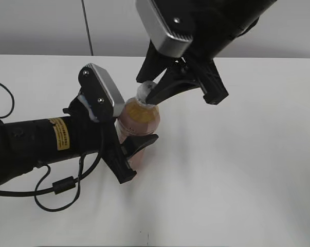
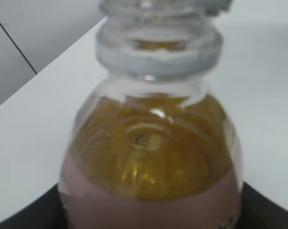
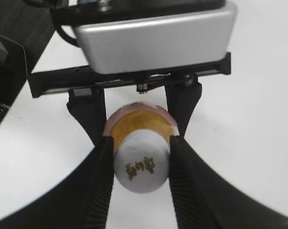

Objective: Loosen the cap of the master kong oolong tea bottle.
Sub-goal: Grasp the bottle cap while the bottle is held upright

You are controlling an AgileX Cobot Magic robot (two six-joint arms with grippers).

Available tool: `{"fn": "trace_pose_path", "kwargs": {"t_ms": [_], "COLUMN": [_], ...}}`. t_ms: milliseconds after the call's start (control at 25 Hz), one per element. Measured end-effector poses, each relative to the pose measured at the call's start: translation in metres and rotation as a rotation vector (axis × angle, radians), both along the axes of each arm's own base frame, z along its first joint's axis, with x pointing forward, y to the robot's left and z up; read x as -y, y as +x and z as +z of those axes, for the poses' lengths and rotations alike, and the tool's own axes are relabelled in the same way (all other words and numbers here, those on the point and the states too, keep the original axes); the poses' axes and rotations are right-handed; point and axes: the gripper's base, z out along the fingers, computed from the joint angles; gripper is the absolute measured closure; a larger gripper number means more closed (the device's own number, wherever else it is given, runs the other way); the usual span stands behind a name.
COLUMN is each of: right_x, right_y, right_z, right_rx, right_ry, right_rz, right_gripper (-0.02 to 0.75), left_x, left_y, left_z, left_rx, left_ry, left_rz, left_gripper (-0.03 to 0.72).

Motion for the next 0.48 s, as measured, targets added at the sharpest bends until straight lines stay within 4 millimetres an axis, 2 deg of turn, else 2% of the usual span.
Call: {"fn": "trace_pose_path", "kwargs": {"t_ms": [200, 480], "right_x": [0.0015, 0.0007], "right_y": [0.0013, 0.0052], "right_z": [-0.0011, -0.0003], "right_rx": [0.237, 0.436], "right_ry": [-0.045, -0.070], "right_rz": [0.272, 0.443], "right_gripper": [0.468, 0.468], "left_x": [-0.0001, -0.0019], "left_y": [0.0002, 0.0026], "left_z": [0.0001, 0.0006], "left_rx": [-0.001, -0.015], "left_ry": [-0.002, -0.019], "left_rz": [0.003, 0.037], "left_gripper": [0.256, 0.256]}}
